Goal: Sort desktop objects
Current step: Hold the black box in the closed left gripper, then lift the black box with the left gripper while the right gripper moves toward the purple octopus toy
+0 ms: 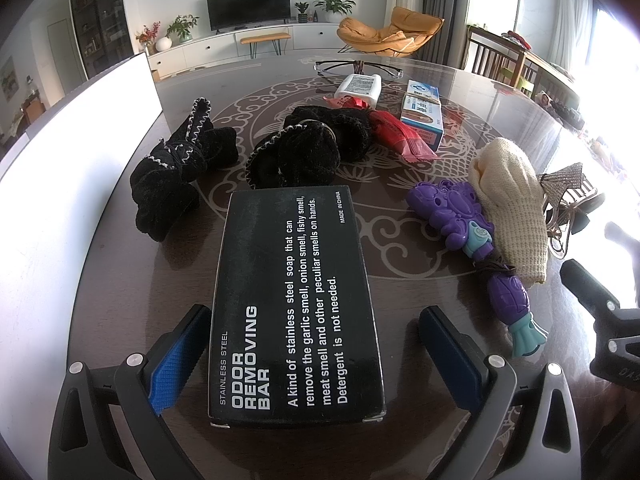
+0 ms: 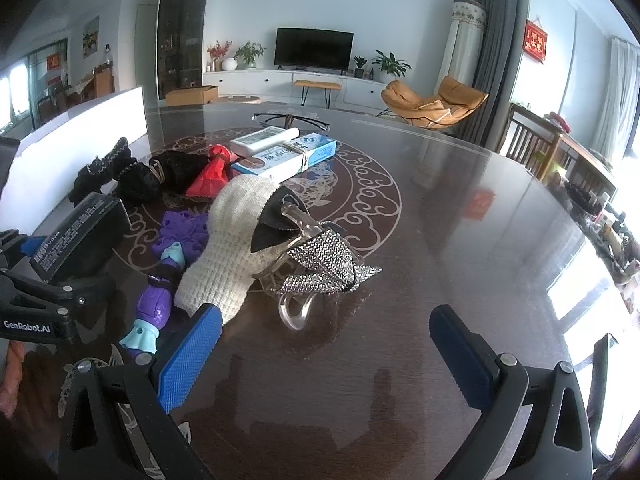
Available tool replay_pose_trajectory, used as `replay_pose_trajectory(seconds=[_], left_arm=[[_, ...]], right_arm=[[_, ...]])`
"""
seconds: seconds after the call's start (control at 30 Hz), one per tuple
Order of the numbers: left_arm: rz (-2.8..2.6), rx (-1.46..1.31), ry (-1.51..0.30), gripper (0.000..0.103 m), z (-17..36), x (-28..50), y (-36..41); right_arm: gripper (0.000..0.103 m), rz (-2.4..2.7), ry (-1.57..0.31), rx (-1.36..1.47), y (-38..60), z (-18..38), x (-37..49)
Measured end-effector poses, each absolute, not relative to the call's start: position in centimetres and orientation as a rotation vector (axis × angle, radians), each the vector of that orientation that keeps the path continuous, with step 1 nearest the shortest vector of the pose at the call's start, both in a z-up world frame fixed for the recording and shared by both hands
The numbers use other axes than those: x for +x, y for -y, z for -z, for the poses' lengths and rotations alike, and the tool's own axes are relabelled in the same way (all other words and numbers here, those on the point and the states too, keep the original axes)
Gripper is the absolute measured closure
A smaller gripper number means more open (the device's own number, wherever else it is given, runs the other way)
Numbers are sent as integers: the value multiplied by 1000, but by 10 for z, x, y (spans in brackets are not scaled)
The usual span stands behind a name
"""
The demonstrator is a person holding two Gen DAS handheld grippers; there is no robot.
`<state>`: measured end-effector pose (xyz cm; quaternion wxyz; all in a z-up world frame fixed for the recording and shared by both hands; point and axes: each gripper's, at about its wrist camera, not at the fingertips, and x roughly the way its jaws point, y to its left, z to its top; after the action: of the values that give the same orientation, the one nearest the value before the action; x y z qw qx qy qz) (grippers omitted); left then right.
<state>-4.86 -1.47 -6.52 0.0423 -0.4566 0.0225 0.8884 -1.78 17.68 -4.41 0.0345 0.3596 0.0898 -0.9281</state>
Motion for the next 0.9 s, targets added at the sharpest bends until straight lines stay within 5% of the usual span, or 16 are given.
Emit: replay_pose_trajectory(seconds=[0.33,0.47,0.53,0.63,0.9], left_arm=[[-2573,-1400,-60,0,55,-49,39],[-2538,-1389,-39,30,45,-58,47],[-2510,-1423,-44,45,45,-65,44],[-2530,-1426,-114,45,44,-65,38],[-2542,-1454,-149,45,44,-53,44]], right_arm=[[0,2592,-81,1008,-156,1,-3],[0,2418,-51,1128,-124,5,-36],[14,2344,-41,1217,-115,20,-58],[29,2310,-82,1306,-111,34,-80],[32,2212,-131,1416,-102,28,-80]])
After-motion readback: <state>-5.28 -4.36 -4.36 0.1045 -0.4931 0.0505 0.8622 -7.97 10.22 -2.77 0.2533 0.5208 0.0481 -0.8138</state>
